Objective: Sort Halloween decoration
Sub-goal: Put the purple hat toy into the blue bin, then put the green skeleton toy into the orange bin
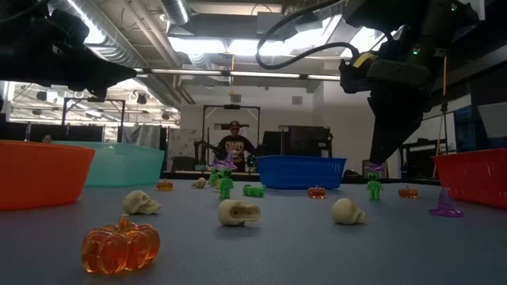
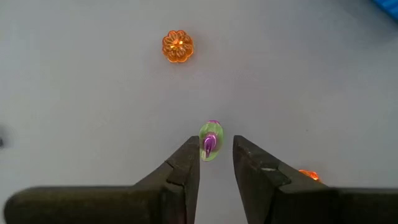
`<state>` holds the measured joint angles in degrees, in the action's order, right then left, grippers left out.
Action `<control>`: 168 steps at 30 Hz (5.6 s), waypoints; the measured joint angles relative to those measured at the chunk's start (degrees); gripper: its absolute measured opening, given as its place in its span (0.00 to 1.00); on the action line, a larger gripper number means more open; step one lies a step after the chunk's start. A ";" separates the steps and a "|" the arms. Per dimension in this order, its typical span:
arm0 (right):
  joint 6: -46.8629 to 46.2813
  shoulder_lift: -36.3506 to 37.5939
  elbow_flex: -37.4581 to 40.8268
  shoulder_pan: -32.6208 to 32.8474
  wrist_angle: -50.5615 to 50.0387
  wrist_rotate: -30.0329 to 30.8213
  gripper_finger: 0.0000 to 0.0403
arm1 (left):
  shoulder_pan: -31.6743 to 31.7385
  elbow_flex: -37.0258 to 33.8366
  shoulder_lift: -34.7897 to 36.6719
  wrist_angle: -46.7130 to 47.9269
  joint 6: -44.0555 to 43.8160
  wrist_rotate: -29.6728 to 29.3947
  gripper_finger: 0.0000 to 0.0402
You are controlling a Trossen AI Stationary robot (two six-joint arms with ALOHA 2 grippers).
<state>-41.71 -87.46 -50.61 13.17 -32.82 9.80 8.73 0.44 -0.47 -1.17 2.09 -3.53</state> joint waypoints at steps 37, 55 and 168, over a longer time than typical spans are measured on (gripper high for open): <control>0.02 0.04 0.00 -0.02 -0.02 -0.39 0.23 | -0.02 0.00 0.00 0.02 0.00 0.00 0.00; 0.07 0.07 -0.02 0.00 0.01 -0.39 0.01 | 0.00 -0.02 0.00 0.00 0.00 -0.02 0.00; 40.52 -6.95 -18.33 -1.86 -12.11 -7.91 0.45 | 0.00 -0.02 0.00 0.02 -0.61 0.02 0.20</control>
<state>-1.20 -94.41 -68.94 11.31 -44.93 1.89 8.73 0.43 -0.47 -1.15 1.48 -3.51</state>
